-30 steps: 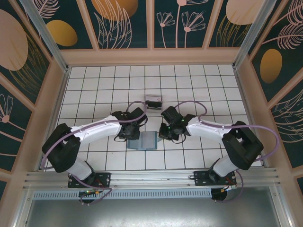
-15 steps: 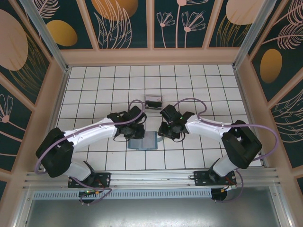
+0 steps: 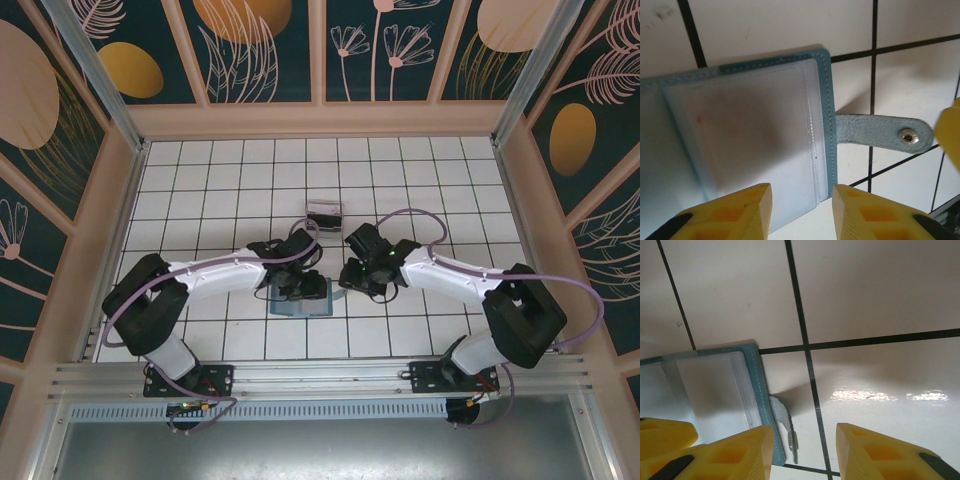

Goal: Take the credit cards out of the card holder

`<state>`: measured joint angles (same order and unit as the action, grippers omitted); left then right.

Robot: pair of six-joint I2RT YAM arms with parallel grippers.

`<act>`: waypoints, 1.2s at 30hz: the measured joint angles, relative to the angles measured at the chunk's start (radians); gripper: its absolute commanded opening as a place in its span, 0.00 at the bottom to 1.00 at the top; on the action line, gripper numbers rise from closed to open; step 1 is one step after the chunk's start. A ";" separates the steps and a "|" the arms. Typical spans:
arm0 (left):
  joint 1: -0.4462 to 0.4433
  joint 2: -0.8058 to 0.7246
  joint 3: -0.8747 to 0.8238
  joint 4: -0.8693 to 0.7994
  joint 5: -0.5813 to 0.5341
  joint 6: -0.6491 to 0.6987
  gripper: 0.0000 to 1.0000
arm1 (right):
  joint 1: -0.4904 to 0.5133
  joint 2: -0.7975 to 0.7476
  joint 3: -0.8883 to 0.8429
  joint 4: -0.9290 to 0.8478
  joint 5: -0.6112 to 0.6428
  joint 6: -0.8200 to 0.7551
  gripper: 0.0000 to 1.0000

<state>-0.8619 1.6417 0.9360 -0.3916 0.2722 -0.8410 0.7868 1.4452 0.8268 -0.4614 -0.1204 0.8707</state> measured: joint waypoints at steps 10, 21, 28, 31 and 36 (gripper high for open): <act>-0.021 0.056 0.065 0.011 0.001 -0.017 0.40 | -0.023 -0.035 -0.040 0.000 0.000 0.000 0.39; -0.031 0.130 0.093 0.032 0.009 -0.029 0.40 | -0.044 -0.052 -0.058 0.001 -0.001 -0.001 0.39; -0.034 0.139 0.107 0.021 -0.007 -0.028 0.40 | -0.049 -0.053 -0.069 0.003 -0.003 -0.001 0.39; -0.037 0.139 0.110 0.007 -0.026 -0.027 0.40 | -0.049 -0.053 -0.071 0.005 -0.004 -0.001 0.39; -0.042 0.139 0.123 -0.041 -0.069 -0.021 0.40 | -0.049 -0.053 -0.071 0.009 -0.004 -0.001 0.39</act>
<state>-0.9039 1.7805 1.0592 -0.4324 0.2031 -0.8616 0.7380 1.3918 0.7555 -0.4522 -0.1246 0.8696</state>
